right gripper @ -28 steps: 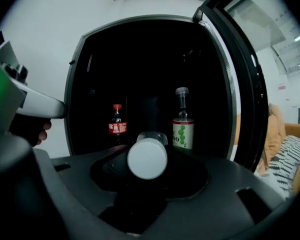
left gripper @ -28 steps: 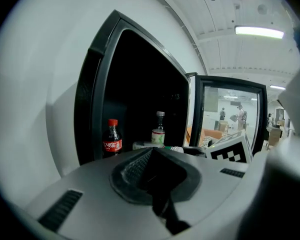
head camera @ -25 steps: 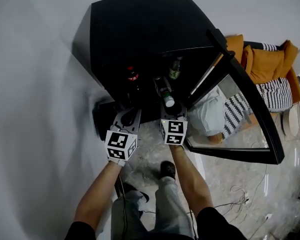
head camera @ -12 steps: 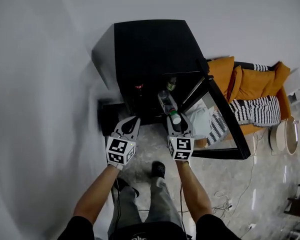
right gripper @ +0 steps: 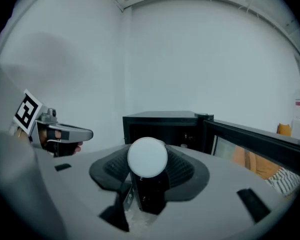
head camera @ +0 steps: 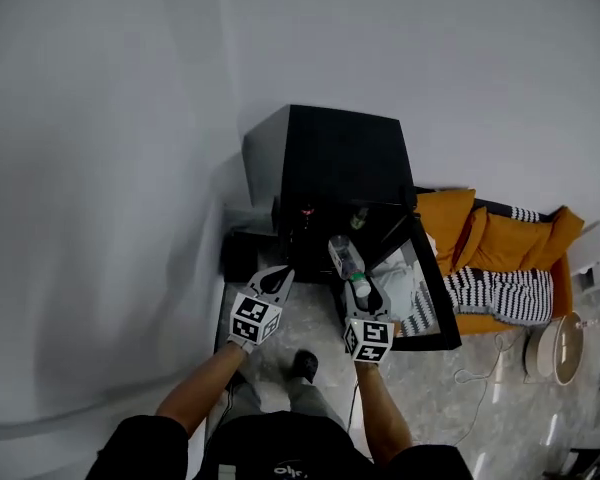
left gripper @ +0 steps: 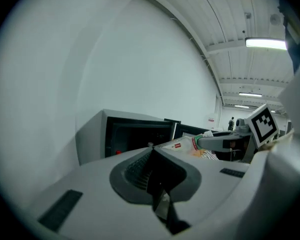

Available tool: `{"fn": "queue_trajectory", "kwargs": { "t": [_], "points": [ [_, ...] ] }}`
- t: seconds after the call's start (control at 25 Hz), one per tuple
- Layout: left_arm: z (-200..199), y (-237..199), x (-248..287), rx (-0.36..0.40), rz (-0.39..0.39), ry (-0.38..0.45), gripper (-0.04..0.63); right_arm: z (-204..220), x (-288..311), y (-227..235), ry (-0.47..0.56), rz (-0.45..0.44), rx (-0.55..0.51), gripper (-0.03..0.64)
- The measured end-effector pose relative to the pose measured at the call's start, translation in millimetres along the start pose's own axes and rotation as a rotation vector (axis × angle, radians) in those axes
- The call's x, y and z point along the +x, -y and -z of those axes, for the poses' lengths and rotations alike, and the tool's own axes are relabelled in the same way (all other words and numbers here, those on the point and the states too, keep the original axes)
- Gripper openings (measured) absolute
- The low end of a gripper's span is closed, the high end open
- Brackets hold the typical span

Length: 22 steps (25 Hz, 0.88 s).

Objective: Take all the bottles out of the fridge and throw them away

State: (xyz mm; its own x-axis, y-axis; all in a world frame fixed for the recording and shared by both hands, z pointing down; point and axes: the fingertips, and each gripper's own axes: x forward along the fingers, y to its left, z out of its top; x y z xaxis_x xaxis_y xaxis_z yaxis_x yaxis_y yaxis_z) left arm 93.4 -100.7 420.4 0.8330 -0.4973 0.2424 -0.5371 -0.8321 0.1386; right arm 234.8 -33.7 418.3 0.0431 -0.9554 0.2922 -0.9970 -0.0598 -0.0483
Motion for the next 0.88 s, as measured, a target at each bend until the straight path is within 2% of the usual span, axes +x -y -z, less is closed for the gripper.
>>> {"fn": "queue_trajectory", "kwargs": {
  "t": [0.24, 0.44, 0.72, 0.88],
  "points": [
    [-14, -12, -16, -0.015, -0.101, 0.026, 0.0, -13, 2, -32, -0.009, -0.148, -0.033, 0.198],
    [-21, -35, -40, -0.032, -0.229, 0.059, 0.0, -19, 20, -69, -0.007, -0.304, -0.079, 0.198],
    [-9, -75, -102, -0.069, -0.433, 0.084, 0.0, -18, 47, -141, -0.022, -0.516, -0.14, 0.198],
    [1, -102, -138, -0.095, -0.514, 0.087, 0.0, -16, 59, -183, -0.035, -0.589, -0.163, 0.198]
  ]
}}
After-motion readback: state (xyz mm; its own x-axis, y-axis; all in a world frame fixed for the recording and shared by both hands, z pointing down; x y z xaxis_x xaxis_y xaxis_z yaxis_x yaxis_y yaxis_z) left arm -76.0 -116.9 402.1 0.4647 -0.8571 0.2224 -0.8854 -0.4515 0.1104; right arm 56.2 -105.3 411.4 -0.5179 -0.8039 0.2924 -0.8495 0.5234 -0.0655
